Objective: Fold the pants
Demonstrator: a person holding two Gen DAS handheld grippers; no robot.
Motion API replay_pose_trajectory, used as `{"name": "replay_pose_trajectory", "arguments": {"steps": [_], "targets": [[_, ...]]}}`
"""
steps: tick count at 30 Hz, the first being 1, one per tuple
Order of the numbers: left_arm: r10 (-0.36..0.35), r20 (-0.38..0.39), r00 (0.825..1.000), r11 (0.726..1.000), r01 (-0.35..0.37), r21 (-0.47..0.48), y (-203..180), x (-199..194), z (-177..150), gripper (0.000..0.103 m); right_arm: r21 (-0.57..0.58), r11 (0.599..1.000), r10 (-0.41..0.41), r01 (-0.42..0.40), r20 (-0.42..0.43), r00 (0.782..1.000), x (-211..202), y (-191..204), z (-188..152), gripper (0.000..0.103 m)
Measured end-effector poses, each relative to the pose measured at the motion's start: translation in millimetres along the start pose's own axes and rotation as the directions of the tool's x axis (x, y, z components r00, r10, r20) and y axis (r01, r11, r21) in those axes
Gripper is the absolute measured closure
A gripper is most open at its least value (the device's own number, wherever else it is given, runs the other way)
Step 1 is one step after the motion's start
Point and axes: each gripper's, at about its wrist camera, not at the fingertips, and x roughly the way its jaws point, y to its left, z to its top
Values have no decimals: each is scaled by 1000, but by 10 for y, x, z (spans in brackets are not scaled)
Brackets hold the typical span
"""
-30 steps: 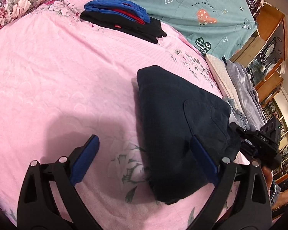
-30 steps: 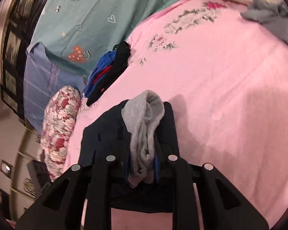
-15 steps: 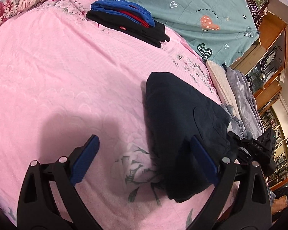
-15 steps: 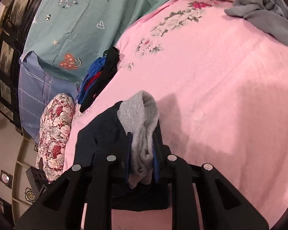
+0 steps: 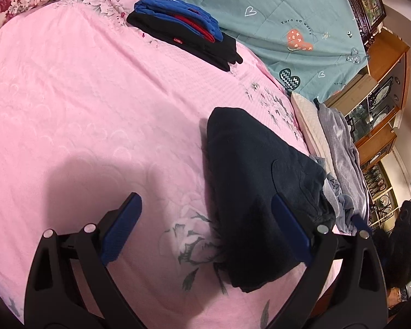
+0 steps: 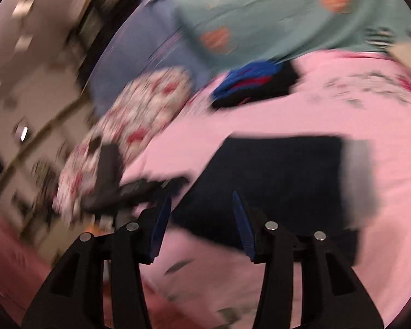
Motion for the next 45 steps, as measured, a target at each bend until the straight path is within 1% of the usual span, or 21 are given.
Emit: {"name": "replay_pose_trajectory", "arguments": {"steps": [2, 3, 4, 7, 9, 11, 13, 14, 15, 17, 20, 23, 25, 26, 28, 29, 30, 31, 33, 37, 45], "targets": [[2, 5, 1000, 1000, -2, -1, 6, -9, -3, 6, -70, 996, 49, -59, -139, 989, 360, 181, -122, 56], [1, 7, 1000, 1000, -1, -3, 10, -13, -1, 6, -81, 994, 58, -74, -184, 981, 504, 223, -162, 56], [0, 9, 1000, 1000, 0, -6, 17, -15, -1, 6, -78, 994, 54, -72, -207, 977, 604, 234, -173, 56], [-1, 16, 1000, 1000, 1, -15, 37, -33, -3, 6, -41, 999, 3, -14, -247, 969, 832, 154, -147, 56], [0, 22, 1000, 1000, 1, -18, 43, -42, -7, 6, -38, 999, -21, 13, -228, 973, 872, 136, -106, 55], [-3, 24, 1000, 1000, 3, -18, 49, -48, -7, 6, -60, 998, -32, 20, -212, 977, 889, 196, -88, 51], [-5, 25, 1000, 1000, 6, -20, 53, -47, -2, 6, -91, 996, 0, -22, -228, 974, 967, 293, -109, 47], [-6, 25, 1000, 1000, 7, -20, 52, -48, -3, 6, -115, 991, 31, -61, -252, 967, 1032, 353, -139, 46], [-6, 25, 1000, 1000, 7, -21, 52, -46, 1, 6, -130, 988, 44, -83, -276, 960, 1091, 388, -175, 40], [-6, 24, 1000, 1000, 7, -23, 60, -43, 6, 6, -174, 982, 22, -71, -272, 962, 1101, 463, -210, 39], [-2, 28, 1000, 1000, 2, -22, 56, -53, 1, 6, -138, 986, 52, -89, -251, 967, 964, 406, -170, 39], [0, 25, 1000, 1000, 0, -22, 51, -40, 9, 6, -110, 994, 1, -26, -220, 976, 859, 321, -146, 39], [-1, 23, 1000, 1000, 1, -21, 49, -35, 12, 6, -90, 996, -8, -12, -219, 976, 924, 293, -148, 40], [0, 22, 1000, 1000, 0, -21, 46, -33, 10, 6, -84, 996, 4, -23, -221, 975, 973, 306, -146, 39], [4, 23, 1000, 1000, -3, -19, 49, -35, 7, 6, -95, 991, 69, -96, -255, 964, 1053, 380, -182, 37], [7, 24, 1000, 1000, -7, -20, 50, -36, 8, 6, -111, 987, 85, -117, -264, 961, 1077, 432, -198, 37], [8, 23, 1000, 1000, -7, -20, 50, -37, 6, 6, -143, 985, 61, -100, -258, 964, 1067, 473, -208, 37], [7, 23, 1000, 1000, -7, -20, 50, -37, 5, 6, -150, 983, 61, -103, -260, 964, 1050, 471, -207, 37], [9, 23, 1000, 1000, -8, -19, 50, -35, 6, 6, -126, 985, 82, -117, -256, 963, 951, 397, -200, 37], [16, 16, 1000, 1000, -16, -12, 34, -21, 10, 6, -92, 988, 102, -124, -214, 972, 650, 254, -248, 37], [126, -8, 992, 989, -125, 80, -134, 57, -5, 6, -52, 996, 70, -76, -102, 992, 303, -1, -226, 37]]}}
